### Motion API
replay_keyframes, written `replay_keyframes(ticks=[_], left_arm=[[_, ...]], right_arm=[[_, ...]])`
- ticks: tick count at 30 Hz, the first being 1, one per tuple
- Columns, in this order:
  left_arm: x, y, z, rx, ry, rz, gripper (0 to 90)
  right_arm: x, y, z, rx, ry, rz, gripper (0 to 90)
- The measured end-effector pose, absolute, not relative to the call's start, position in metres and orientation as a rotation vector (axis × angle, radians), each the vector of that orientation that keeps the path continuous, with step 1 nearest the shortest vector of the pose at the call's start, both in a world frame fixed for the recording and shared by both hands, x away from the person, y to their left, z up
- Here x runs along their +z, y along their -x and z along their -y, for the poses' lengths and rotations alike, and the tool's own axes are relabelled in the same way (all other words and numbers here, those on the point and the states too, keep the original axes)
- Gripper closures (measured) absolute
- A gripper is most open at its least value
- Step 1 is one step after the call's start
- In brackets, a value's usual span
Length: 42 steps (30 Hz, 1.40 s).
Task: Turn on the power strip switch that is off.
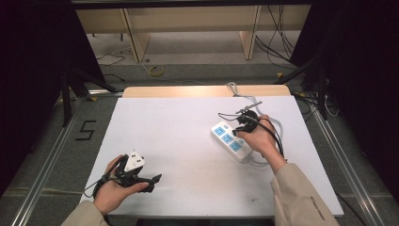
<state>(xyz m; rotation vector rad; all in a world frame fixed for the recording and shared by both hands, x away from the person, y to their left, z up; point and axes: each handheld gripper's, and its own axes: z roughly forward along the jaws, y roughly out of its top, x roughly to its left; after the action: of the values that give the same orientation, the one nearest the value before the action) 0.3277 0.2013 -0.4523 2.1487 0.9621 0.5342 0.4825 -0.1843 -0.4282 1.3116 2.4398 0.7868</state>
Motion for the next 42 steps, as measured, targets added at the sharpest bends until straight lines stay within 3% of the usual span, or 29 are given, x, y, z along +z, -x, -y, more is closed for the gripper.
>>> replay_keyframes(ticks=[23, 42], left_arm=[[-0.452, -0.327, -0.203, 0.535, -2.147, -0.973, 11.1], [-0.452, -0.327, -0.202, 0.539, -2.146, -0.971, 11.2]], right_arm=[[-0.431, -0.415, 0.227, 1.089, -1.217, -2.325, 48.5], [-0.441, -0.359, 0.269, 1.258, -1.190, -2.202, 38.8]])
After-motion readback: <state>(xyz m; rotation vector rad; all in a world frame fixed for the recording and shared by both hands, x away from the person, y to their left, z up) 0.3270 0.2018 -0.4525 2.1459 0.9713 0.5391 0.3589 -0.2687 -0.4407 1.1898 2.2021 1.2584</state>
